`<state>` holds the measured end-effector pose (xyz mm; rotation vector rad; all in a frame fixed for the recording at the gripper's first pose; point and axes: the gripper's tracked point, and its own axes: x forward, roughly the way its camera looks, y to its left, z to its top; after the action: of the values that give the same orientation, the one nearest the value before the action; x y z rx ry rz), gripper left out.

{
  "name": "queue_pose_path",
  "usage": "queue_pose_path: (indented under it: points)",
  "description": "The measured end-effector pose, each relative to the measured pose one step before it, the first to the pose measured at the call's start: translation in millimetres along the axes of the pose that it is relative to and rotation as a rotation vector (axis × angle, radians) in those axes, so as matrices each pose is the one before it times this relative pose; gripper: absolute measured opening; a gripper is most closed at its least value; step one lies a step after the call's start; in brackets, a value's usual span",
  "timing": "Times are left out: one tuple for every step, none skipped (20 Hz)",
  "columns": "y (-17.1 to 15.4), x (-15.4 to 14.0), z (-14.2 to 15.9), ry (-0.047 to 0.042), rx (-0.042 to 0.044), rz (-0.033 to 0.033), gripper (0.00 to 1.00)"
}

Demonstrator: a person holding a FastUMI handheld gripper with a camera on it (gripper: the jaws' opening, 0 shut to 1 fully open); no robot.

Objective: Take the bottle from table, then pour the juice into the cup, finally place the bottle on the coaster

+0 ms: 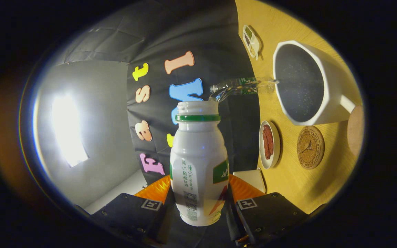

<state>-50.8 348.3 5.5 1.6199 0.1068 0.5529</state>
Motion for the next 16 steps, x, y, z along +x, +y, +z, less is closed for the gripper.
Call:
queue_pose_path:
  points:
    - [0.51, 0.73, -0.24, 0.00043, -0.00054, 0.00333, 0.65]
    - [0.5, 0.38, 0.18, 0.00007, 0.00248, 0.00453, 0.65]
    - [0.32, 0.28, -0.36, -0.00069, 0.00436, 0.00339, 0.65]
    - [0.3, 0.24, -0.04, -0.00143, 0.00363, 0.00336, 0.65]
    - [0.43, 0.32, -0.45, -0.00055, 0.00305, 0.00213, 0.65]
    - [0.04, -0.18, 0.07, -0.00021, 0.00171, 0.00291, 0.65]
    - [0.55, 0.46, -0.23, -0.00105, 0.00183, 0.00257, 0.65]
    - [-0.23, 0.18, -0.19, -0.00046, 0.00288, 0.00172, 0.65]
    - [0.65, 0.04, -0.29, -0.00074, 0.00266, 0.00428, 0.65]
    - [-0.31, 0.28, -0.77, 0.00178, 0.00231, 0.00132, 0.65]
    - [0.56, 1.26, -0.67, 0.00014, 0.00071, 0.00159, 0.65]
    - [-0.96, 0.88, -0.19, 0.00095, 0.00125, 0.00062, 0.65]
    - [1.17, -1.05, -0.18, 0.00019, 0.00253, 0.0027, 0.65]
    - [0.53, 0.19, 0.08, -0.00035, 0.00371, 0.00272, 0.65]
    - [0.85, 0.34, 0.0, -0.00152, 0.00352, 0.003, 0.65]
    - [-0.36, 0.0, 0.58, -0.0014, 0.00429, 0.00187, 0.65]
